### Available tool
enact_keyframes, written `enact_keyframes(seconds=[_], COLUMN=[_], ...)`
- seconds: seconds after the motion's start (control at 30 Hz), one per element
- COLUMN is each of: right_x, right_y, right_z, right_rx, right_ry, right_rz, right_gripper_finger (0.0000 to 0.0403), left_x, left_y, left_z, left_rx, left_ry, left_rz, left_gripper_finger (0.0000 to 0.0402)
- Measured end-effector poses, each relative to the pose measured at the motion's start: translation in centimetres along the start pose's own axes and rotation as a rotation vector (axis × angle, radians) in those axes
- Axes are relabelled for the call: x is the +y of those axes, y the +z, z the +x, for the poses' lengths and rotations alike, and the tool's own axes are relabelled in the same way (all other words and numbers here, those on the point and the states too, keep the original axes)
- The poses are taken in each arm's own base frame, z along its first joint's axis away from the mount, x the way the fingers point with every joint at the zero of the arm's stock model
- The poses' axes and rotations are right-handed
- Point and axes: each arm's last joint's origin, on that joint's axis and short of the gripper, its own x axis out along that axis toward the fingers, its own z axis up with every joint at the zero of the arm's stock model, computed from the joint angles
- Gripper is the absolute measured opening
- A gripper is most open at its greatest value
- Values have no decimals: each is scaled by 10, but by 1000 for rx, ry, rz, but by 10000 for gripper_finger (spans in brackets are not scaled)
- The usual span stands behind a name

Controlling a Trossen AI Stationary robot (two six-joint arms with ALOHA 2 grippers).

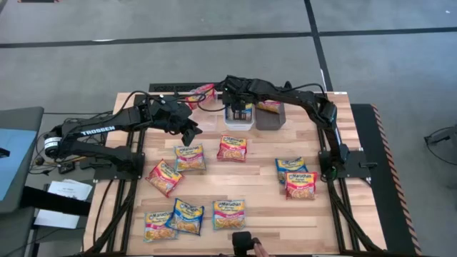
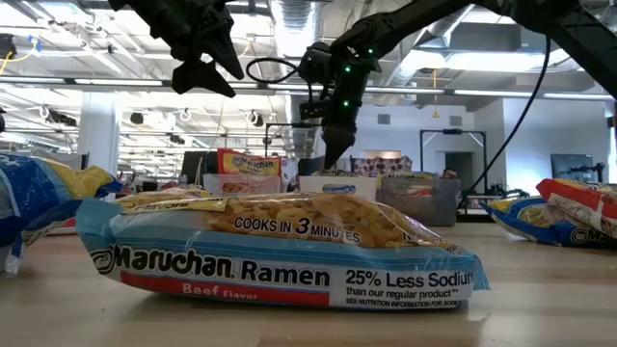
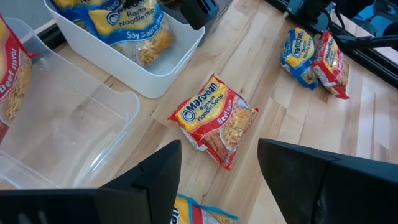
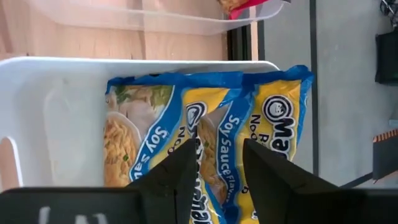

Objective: Sort Maruchan noodles
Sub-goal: Put the red noodle pack into the transparent bin

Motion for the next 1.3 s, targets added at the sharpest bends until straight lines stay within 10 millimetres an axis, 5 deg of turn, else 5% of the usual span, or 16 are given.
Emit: enact_keyframes(seconds=[0.23,0.63,1.3], right_x=[7,33,110], right_y=[4,32,18], right_z=[-3,-51,-79], right_rx=[4,-4,294], right_ry=[-10,-13,90], right_rz=[4,101,148], right_gripper_finger=[153,152,152], left_x=[0,0,3], left_y=[0,0,-9], left_z=[0,0,0], left_rx=[0,0,95], left_ry=[0,0,25], left_rz=[31,34,127], left_gripper_finger=[199,199,199])
